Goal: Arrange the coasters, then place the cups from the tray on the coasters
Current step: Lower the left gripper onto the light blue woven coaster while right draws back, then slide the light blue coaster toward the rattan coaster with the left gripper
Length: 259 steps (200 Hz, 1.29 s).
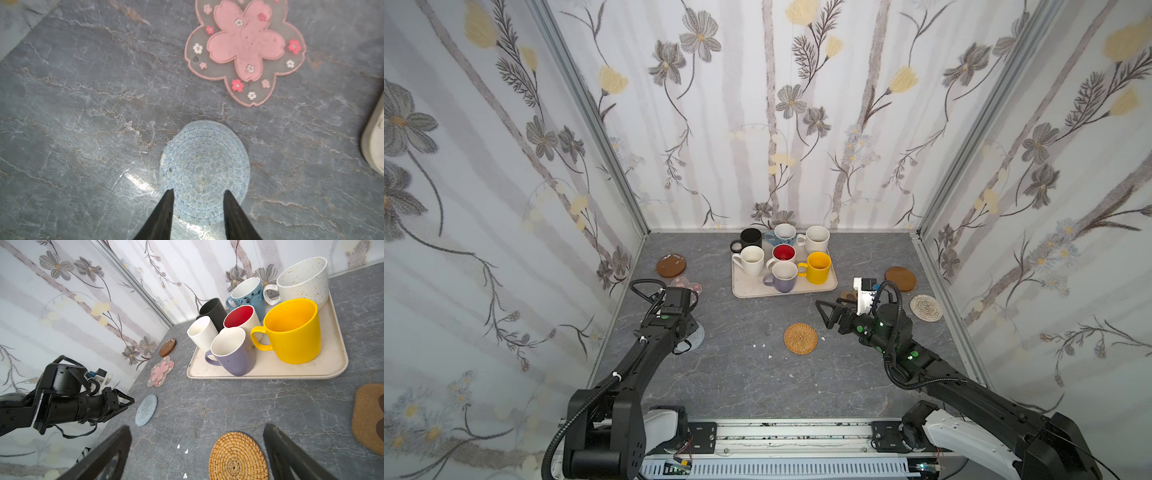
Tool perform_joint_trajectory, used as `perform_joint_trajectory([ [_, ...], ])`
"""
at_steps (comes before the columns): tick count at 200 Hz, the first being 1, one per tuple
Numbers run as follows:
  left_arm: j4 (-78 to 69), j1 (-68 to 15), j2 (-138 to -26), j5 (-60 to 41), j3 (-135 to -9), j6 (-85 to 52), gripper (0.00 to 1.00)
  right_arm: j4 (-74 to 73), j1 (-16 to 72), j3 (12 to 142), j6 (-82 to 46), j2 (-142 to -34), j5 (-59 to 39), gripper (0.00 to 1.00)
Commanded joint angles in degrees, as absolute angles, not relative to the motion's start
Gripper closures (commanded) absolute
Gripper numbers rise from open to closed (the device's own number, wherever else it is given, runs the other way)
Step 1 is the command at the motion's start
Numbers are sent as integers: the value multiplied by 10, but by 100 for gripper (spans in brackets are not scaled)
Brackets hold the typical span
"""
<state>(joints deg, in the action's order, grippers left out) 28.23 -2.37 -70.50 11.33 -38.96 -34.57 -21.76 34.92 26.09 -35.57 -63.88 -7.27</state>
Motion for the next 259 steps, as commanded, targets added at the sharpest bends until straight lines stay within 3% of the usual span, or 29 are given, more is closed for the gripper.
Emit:
perform_joint_trajectory([
  [1, 283, -14, -719, 93, -400, -329, 71, -254, 344, 255, -370, -633, -77, 0],
  [45, 269, -9, -772, 83, -405, -325, 100, -279, 338, 233, -384, -611, -76, 0],
  [151, 215, -29, -857, 66, -409, -359, 100, -306, 320, 222, -406, -629, -112, 0],
  [259, 215, -133, -818, 10, -383, -377, 100, -301, 317, 223, -410, -625, -120, 0],
])
